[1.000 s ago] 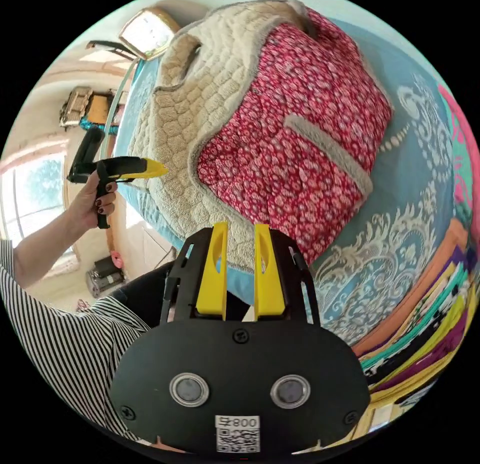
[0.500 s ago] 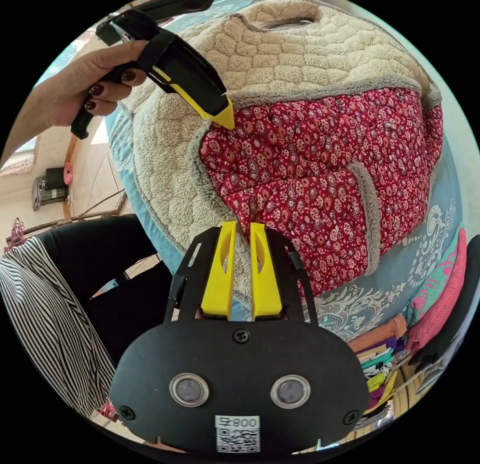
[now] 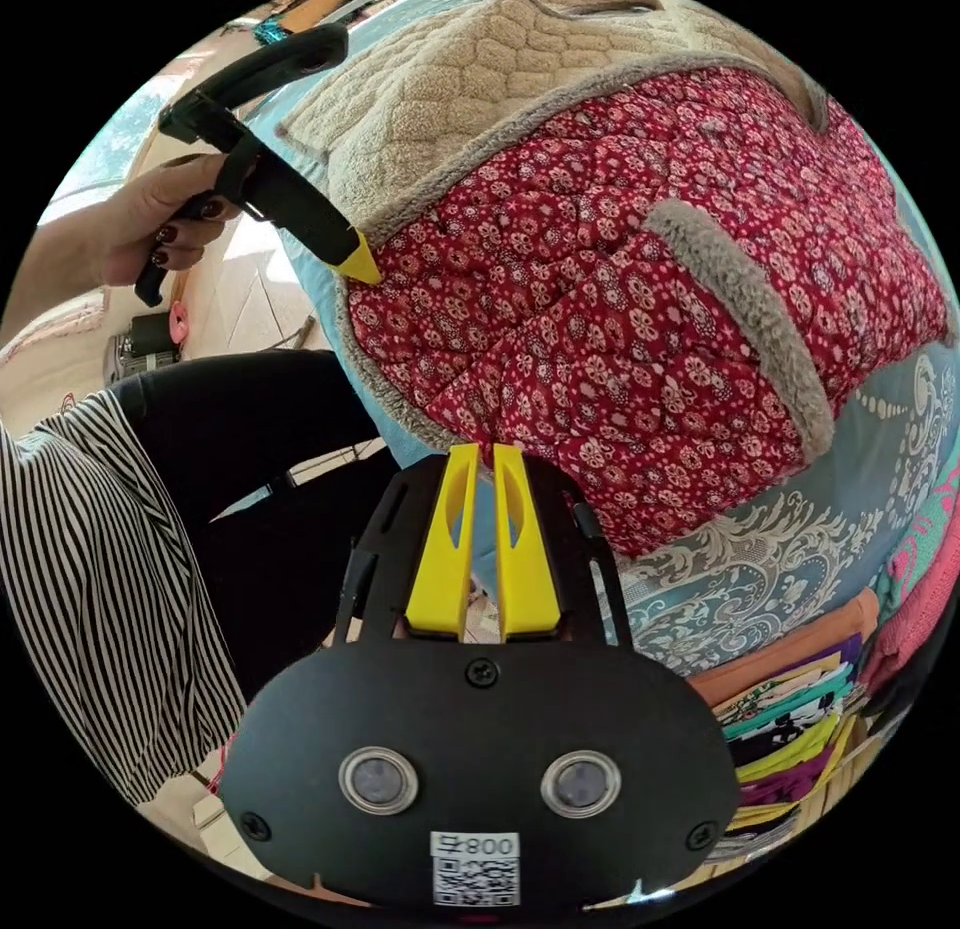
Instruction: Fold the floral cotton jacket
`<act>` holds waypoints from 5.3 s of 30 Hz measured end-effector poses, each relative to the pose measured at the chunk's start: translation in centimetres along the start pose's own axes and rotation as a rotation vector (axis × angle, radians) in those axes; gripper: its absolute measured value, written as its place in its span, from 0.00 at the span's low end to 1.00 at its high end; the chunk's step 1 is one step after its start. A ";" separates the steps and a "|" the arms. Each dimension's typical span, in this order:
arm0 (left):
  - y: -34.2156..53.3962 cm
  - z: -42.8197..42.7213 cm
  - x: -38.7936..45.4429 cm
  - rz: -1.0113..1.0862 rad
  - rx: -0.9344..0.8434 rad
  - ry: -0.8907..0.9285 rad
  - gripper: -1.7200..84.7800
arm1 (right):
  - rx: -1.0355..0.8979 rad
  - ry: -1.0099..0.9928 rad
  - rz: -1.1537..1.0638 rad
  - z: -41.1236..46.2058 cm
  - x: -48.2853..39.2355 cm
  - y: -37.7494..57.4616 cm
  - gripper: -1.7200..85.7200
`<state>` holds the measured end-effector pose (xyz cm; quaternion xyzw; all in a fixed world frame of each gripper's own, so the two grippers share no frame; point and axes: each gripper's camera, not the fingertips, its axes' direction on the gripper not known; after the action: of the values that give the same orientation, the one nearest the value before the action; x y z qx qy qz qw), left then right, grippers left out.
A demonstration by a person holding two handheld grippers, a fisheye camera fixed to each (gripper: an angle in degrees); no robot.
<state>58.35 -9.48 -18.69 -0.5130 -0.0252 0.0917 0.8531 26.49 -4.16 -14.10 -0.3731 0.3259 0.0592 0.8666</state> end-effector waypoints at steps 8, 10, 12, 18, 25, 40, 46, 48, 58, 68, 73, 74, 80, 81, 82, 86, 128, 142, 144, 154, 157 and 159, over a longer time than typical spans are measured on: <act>-3.0 -0.4 -0.1 -0.032 -0.024 -0.111 0.08 | 0.249 -0.289 0.135 -8.5 7.8 2.0 0.10; -3.2 -1.3 0.4 -0.009 -0.021 -0.132 0.09 | 0.503 -0.349 0.176 -14.9 12.7 3.4 0.11; -3.0 -2.4 0.7 0.006 0.003 -0.126 0.09 | 0.658 -0.312 0.227 -19.2 17.5 3.5 0.12; -2.7 -8.0 2.1 0.055 0.172 -0.054 0.10 | 0.683 -0.357 0.345 -24.8 34.8 -3.5 0.15; -7.5 -15.2 5.3 0.205 0.383 0.081 0.14 | 0.508 -0.776 0.273 -21.5 44.4 -7.1 0.09; -15.8 -26.3 7.1 0.445 0.546 0.477 0.19 | 0.752 -1.111 -0.020 -21.8 43.8 0.2 0.05; -14.4 -28.5 5.0 0.392 0.664 0.571 0.18 | 0.729 -1.138 0.004 -21.2 44.7 1.0 0.05; -15.2 -28.7 6.1 0.418 0.592 0.521 0.15 | 0.718 -1.117 0.016 -21.4 44.6 0.9 0.06; -13.4 -30.6 10.9 0.613 0.499 0.508 0.07 | 0.775 -0.499 0.171 -28.3 46.2 3.5 0.12; -12.9 -30.4 13.6 0.665 0.453 0.516 0.07 | 0.567 -0.179 -0.167 -31.4 42.3 -5.9 0.15; -13.8 -31.1 15.9 0.703 0.475 0.488 0.06 | 0.560 -0.166 -0.195 -32.4 42.0 -6.8 0.07; -14.0 -31.2 16.4 0.714 0.480 0.482 0.06 | 0.590 -0.145 -0.169 -33.0 42.3 -6.3 0.06; -20.4 -32.5 22.7 0.785 0.553 0.320 0.06 | 0.706 -0.085 0.156 -36.7 49.4 -2.6 0.06; -22.8 -32.4 23.9 0.782 0.563 0.280 0.06 | 0.667 -0.103 0.223 -36.2 51.6 -3.3 0.06; -25.5 -31.9 24.7 0.729 0.560 0.207 0.06 | 0.632 -0.115 0.293 -35.2 53.9 -4.1 0.06; -31.2 -29.4 24.4 0.570 0.526 0.225 0.06 | 0.472 -0.192 0.538 -30.9 60.6 -5.4 0.06; -13.5 -3.5 13.8 0.223 0.076 -0.135 0.05 | 0.437 -0.249 0.360 -20.8 36.9 -0.5 0.05; -5.9 2.0 11.7 0.307 0.029 -0.381 0.02 | 0.358 0.031 0.428 -17.7 23.9 -4.2 0.02; -4.7 2.3 11.6 0.328 0.053 -0.410 0.02 | 0.400 0.059 0.450 -18.3 22.0 -3.6 0.02; -0.8 4.3 5.7 0.307 0.015 -0.420 0.02 | 0.196 0.106 0.365 -11.1 13.9 -8.8 0.02; 2.4 2.1 3.1 0.267 0.077 -0.335 0.02 | 0.154 0.064 0.380 -11.6 13.6 -9.9 0.02; 4.7 0.4 0.9 0.218 0.130 -0.309 0.02 | 0.156 0.030 0.392 -11.8 13.4 -10.0 0.02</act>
<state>58.58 -6.84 -22.69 -0.4364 -0.0940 0.2626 0.8554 34.31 -21.29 -22.16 -0.2352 0.4088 0.1955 0.8599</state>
